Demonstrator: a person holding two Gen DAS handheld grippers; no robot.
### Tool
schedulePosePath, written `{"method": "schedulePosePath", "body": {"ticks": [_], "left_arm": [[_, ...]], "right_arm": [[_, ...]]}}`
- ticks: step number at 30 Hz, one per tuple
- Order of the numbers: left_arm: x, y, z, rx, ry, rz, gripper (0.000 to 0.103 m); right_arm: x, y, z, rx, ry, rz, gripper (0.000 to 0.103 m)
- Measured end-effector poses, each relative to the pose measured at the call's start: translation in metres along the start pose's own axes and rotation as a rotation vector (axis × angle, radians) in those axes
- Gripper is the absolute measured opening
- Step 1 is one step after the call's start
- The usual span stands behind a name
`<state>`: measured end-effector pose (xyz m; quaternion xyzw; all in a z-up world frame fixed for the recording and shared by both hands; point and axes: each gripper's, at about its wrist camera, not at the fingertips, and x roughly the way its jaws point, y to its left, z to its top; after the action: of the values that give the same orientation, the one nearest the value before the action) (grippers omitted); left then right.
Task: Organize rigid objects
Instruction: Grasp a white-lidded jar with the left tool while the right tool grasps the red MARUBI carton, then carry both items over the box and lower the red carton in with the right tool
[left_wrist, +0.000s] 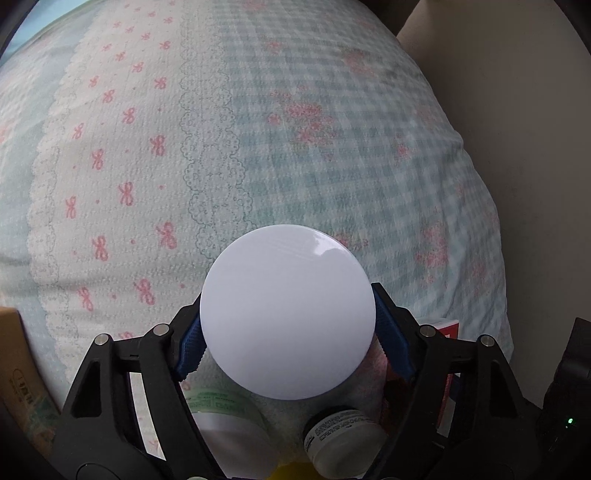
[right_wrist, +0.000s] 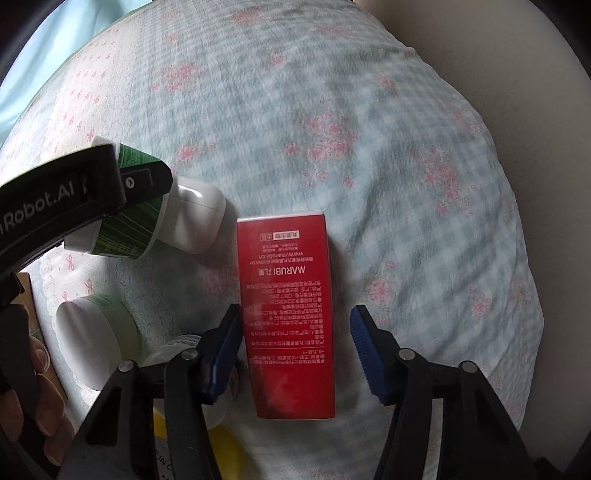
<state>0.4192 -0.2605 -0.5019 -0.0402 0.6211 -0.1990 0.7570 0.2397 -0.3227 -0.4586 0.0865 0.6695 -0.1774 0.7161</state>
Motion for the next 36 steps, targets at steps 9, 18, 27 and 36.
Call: {"method": "schedulePosePath", "body": {"ticks": [9, 18, 27, 36], "left_arm": [[-0.002, -0.005, 0.005, 0.029, -0.003, 0.036, 0.072], [-0.029, -0.003, -0.002, 0.052, -0.021, 0.058, 0.07], [-0.103, -0.011, -0.006, 0.092, -0.098, 0.06, 0.07], [-0.224, -0.003, -0.024, 0.124, -0.179, 0.03, 0.07]], "right_arm": [[0.008, 0.013, -0.006, -0.022, 0.014, -0.014, 0.039], [-0.015, -0.006, -0.001, 0.005, -0.009, 0.027, 0.038], [-0.087, -0.022, -0.008, 0.032, -0.105, 0.048, 0.038], [-0.194, -0.007, -0.028, -0.02, -0.234, 0.054, 0.038]]}}
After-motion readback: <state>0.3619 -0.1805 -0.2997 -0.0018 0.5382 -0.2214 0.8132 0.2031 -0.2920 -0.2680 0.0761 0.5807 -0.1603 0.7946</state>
